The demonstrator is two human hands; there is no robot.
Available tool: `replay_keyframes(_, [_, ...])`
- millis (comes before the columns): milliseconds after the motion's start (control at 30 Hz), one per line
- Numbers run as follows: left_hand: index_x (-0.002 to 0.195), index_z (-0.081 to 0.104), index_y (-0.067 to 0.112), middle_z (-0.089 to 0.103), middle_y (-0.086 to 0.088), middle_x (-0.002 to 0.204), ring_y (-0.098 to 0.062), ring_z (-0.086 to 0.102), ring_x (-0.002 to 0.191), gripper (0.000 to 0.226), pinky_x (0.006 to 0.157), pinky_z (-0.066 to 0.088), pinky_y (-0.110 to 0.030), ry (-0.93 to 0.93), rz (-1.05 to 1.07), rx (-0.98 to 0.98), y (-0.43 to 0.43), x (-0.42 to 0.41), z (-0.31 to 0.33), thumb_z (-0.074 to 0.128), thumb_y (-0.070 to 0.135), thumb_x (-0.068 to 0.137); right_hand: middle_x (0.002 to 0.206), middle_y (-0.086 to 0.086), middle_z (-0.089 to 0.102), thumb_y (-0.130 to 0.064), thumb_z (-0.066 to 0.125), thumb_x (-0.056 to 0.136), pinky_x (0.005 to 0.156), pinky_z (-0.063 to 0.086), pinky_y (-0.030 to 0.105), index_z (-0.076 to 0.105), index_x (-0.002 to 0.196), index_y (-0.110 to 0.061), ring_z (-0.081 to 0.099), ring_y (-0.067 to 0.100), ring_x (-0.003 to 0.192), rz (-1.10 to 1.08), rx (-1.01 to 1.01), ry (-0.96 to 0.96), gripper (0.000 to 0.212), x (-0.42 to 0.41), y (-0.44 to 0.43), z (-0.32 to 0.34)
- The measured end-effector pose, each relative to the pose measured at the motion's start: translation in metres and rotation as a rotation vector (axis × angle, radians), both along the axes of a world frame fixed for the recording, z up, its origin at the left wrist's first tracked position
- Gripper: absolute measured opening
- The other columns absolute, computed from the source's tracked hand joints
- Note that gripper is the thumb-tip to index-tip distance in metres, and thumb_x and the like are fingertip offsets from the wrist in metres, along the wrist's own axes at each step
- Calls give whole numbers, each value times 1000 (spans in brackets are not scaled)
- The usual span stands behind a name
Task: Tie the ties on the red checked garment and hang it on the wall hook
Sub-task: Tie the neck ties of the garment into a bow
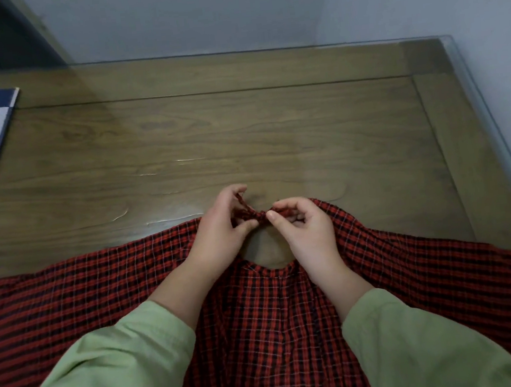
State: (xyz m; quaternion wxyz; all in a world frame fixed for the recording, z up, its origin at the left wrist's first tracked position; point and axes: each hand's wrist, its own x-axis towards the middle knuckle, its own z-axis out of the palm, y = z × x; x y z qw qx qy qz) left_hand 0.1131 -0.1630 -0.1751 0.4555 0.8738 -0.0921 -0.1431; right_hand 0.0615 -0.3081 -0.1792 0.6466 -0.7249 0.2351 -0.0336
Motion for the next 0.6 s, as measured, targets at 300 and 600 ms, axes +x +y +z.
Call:
replay_keyframes(300, [102, 57, 28, 69, 4, 78, -3, 65, 81, 32, 79, 48, -22, -30, 211, -107, -6, 0, 8, 71, 7, 81, 76, -14, 67, -16, 75, 81, 71, 46, 11, 70, 79, -20, 62, -2, 76, 32, -221, 71, 7, 4, -7, 0])
replay_keyframes(600, [93, 47, 29, 70, -1, 72, -2, 63, 68, 34, 66, 46, -14, 100, 359, -264, -5, -10, 0, 68, 4, 85, 75, -15, 65, -14, 75, 81, 69, 42, 6, 66, 73, -27, 61, -3, 74, 24, -209, 94, 18, 4, -6, -2])
